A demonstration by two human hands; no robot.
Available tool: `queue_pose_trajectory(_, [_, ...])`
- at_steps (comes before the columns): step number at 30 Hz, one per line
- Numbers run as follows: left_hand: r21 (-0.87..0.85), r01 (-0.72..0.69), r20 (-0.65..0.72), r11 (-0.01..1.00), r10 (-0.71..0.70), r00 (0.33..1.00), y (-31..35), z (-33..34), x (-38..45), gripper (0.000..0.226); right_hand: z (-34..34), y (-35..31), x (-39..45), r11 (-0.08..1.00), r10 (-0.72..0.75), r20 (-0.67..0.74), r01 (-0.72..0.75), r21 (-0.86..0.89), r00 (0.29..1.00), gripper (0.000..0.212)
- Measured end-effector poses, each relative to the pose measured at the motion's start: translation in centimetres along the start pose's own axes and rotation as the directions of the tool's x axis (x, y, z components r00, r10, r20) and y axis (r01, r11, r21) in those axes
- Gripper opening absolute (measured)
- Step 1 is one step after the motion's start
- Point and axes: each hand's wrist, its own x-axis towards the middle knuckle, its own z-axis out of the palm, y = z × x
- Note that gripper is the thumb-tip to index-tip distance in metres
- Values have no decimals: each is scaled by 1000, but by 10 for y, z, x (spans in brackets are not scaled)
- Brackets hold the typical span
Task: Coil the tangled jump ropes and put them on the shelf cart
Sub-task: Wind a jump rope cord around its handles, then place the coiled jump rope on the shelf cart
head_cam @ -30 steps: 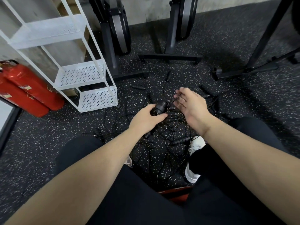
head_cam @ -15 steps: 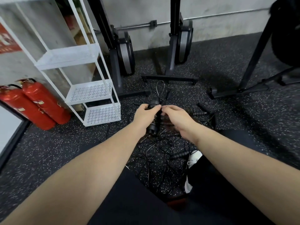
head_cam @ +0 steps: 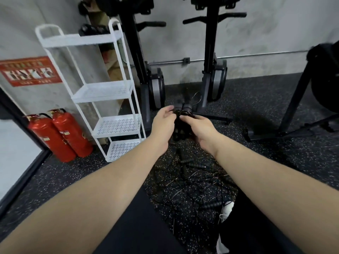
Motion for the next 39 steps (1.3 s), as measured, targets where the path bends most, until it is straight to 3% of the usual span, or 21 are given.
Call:
queue_pose_trajectory(4, [91,-45,17,995,43,999,31,-25,23,41,20,-44,11,983,67,66,-77,169,996,19])
queue_pose_trajectory(8, [-33,190,116,981,-185,976,75,-56,44,44,51,-83,30,981,65,96,-81,176,993,30])
queue_pose_trajectory(10, [-88,231,190,969,-212,959,94,-74,56,39,70,-101,39,981,51,105,-69,183,993,26])
queue_pose_trajectory(14, [-121,121,143,985,-103,984,120,-108,87,57,109,-133,60,982,40,154,-67,174,987,19])
queue_pose_trajectory(18, [-99,45,87,994,-36,996,147,-142,123,56,154,-161,90,992,2,242,-33,123,970,26])
queue_pose_trajectory(24, [-108,-178,-118,978,166,979,196,-190,178,29,233,-208,142,993,-119,345,116,31,931,18])
queue_pose_trajectory(28, [-74,-274,-261,959,246,933,218,-228,231,35,284,-231,175,945,-253,306,303,-126,918,31])
queue_pose_trajectory(30, [-14,-305,-335,952,283,899,225,-249,258,35,304,-235,191,779,-411,356,526,-342,840,22])
queue_pose_trajectory(32, [68,-313,-398,947,313,862,232,-266,279,34,319,-234,210,504,-504,475,692,-517,722,32])
queue_pose_trajectory(36, [145,-273,-467,951,309,828,244,-287,314,36,345,-227,243,-35,-439,654,716,-698,616,38])
queue_pose_trajectory(39, [144,-279,-472,949,314,824,247,-295,336,35,358,-223,262,-243,-430,685,655,-715,588,44])
